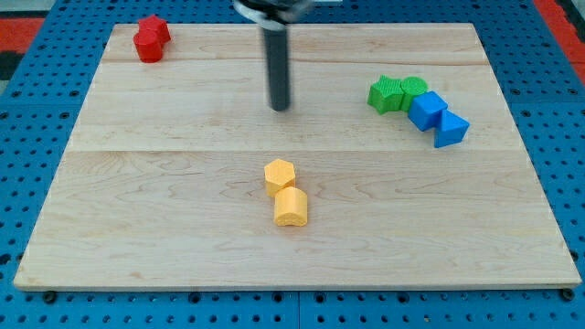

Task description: Slide the yellow heart to the right of the hexagon

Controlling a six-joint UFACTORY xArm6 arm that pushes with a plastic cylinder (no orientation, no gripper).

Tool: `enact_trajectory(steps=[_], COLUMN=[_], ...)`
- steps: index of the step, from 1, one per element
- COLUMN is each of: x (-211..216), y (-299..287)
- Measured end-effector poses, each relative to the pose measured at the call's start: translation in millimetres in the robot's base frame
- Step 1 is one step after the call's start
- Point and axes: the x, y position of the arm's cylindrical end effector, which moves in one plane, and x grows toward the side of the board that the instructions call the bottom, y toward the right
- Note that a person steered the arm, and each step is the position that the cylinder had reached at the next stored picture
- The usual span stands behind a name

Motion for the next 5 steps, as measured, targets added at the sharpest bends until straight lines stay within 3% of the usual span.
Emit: enact_trajectory(steps=[1, 2, 3, 4, 5], x=[80, 137, 174, 175, 158], y=[69, 77, 42, -33, -55])
